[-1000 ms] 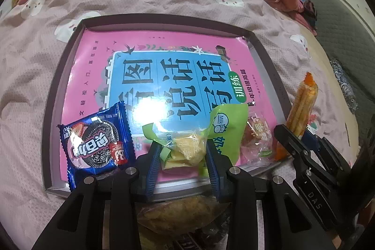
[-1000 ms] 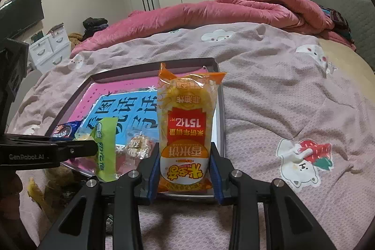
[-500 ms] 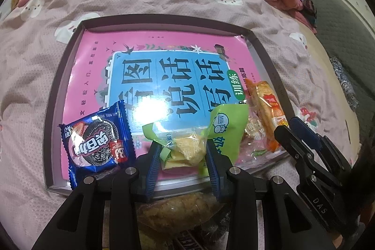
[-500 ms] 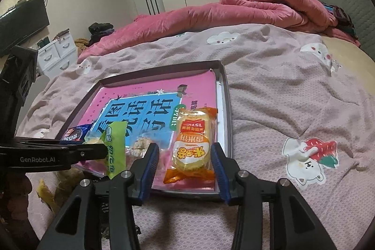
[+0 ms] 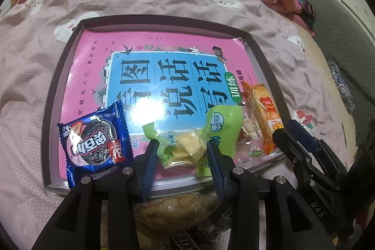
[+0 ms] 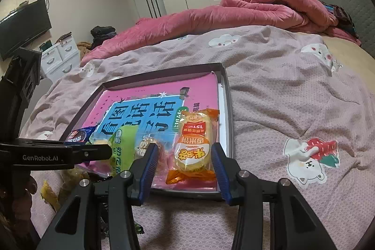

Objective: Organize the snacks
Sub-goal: 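Lower both snacks into the tray and open both grippers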

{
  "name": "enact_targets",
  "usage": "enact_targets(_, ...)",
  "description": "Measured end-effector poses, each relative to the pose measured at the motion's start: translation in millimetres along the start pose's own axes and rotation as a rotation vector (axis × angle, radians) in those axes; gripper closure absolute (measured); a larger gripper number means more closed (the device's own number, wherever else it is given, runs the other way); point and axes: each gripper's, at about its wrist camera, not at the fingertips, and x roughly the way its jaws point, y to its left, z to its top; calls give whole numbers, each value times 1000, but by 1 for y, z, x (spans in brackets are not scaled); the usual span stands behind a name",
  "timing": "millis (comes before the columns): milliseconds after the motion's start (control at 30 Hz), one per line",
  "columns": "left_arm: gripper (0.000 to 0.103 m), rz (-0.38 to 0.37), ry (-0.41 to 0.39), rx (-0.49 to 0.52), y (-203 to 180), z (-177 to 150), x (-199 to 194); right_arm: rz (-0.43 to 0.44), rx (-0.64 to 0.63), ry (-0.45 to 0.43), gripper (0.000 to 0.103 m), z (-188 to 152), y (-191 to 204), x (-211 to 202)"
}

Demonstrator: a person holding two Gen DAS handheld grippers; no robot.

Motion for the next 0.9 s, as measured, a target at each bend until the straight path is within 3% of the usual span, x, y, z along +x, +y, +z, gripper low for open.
enact_targets(467, 47, 4, -44, 14, 1, -1, -18, 8, -7, -31, 46, 3, 2, -8)
enact_targets(600, 35, 11, -75, 22, -1, -2, -26, 9, -14, -48, 40, 3, 4, -12)
enact_targets(900, 34, 12, -96, -11, 9, -6, -41, 16, -22, -71, 35, 4, 6, -18)
